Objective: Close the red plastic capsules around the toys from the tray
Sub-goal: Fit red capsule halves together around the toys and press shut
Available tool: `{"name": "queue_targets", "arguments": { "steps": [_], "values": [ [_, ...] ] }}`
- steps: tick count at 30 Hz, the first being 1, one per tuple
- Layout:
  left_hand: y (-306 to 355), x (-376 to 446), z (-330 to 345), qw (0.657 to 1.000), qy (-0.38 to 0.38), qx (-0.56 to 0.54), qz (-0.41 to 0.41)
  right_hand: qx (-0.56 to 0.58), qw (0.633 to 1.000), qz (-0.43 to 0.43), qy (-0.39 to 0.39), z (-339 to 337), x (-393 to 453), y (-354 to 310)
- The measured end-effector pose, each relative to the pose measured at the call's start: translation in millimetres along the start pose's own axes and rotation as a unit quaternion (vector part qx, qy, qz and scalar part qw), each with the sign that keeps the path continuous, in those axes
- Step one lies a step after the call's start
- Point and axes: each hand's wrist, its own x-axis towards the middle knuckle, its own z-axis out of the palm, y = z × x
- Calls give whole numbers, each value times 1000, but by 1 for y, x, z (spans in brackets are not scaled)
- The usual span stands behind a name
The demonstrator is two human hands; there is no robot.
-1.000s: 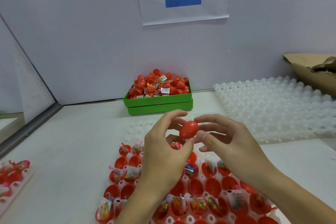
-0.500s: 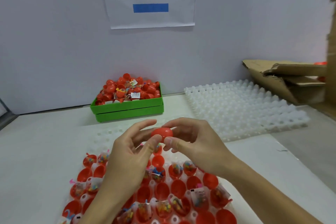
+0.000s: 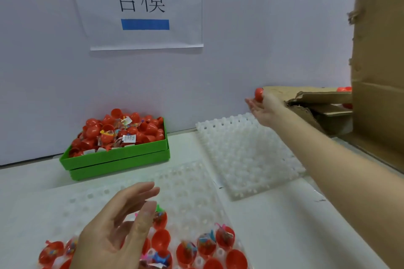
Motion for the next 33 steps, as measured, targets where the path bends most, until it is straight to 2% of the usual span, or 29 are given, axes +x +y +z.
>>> {"name": "queue_targets", "arguments": {
  "steps": [3, 5, 6, 8, 10, 13, 16, 19, 23, 26, 33],
  "values": [
    [-5, 1, 0, 1000, 16, 12, 15, 81, 995, -32, 49, -1, 44, -31],
    [-3, 4, 0, 1000, 18, 7, 16, 102, 992, -15, 68, -7, 62, -40],
    [-3, 5, -1, 1000, 14, 6, 20, 91, 994, 1, 54, -10, 62, -38],
    [-3, 8, -4, 1000, 12, 16, 23, 0, 1000, 25, 6, -14, 48, -22],
    [-3, 8, -5, 999, 10, 49, 8, -133, 990, 20, -42, -15, 26, 1],
    [-5, 7, -9, 995, -2, 96, -24, -319, 937, -28, -137, -18, -14, 32],
    [1, 11, -19, 989, -34, 137, -40, -448, 855, -105, -240, -19, -65, 56],
    [5, 13, -31, 980, -30, 193, -32, -525, 774, -163, -313, -19, -116, 75],
    [2, 12, -38, 973, -9, 232, -13, -580, 702, -177, -373, -23, -164, 85],
    [2, 11, -38, 970, -4, 243, -9, -605, 668, -186, -391, -19, -185, 89],
    [2, 9, -35, 964, -21, 266, 1, -616, 637, -240, -396, -11, -212, 113]
  ]
}}
